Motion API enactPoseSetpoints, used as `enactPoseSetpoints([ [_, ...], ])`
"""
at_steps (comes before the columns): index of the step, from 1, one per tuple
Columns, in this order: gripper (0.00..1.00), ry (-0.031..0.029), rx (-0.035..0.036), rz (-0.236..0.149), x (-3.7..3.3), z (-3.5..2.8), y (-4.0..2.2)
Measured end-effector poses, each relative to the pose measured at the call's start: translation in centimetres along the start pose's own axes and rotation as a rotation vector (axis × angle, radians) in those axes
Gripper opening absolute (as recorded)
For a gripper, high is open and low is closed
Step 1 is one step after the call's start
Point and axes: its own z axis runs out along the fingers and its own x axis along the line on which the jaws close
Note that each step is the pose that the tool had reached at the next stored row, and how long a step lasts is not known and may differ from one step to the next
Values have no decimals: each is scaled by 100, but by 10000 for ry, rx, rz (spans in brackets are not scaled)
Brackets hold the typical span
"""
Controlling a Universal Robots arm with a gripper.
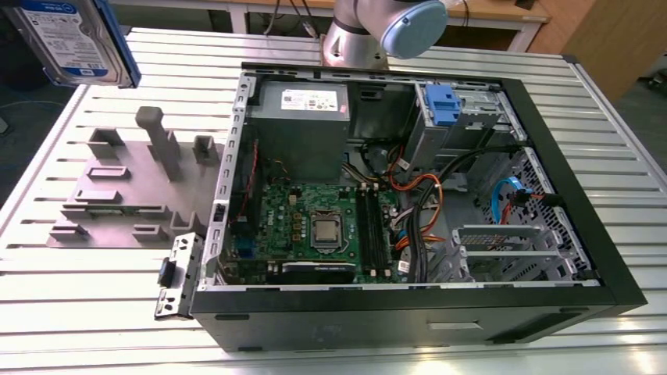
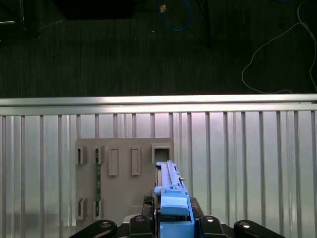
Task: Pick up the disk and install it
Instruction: 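Pick up the disk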
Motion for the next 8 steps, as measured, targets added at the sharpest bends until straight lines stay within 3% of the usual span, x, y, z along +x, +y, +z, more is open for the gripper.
enactPoseSetpoints([
  [8, 36, 0, 0, 0, -1, -21, 0],
])
